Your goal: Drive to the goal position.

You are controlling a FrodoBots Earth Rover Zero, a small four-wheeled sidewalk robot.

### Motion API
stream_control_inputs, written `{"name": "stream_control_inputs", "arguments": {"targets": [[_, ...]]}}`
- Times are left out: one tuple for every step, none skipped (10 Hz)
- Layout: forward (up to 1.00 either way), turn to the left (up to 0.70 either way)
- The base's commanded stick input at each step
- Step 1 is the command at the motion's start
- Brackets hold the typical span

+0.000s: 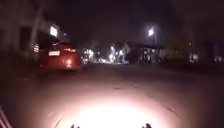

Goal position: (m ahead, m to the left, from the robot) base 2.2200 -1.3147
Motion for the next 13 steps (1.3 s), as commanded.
{"name": "stream_control_inputs", "arguments": {"targets": [[0.7,0.0],[0.7,0.0],[0.7,0.0],[0.7,0.0],[0.7,0.0],[0.7,0.0],[0.7,0.0],[0.7,0.0],[0.7,0.0],[0.7,0.0],[0.7,0.0],[0.7,0.0],[0.7,0.0]]}}
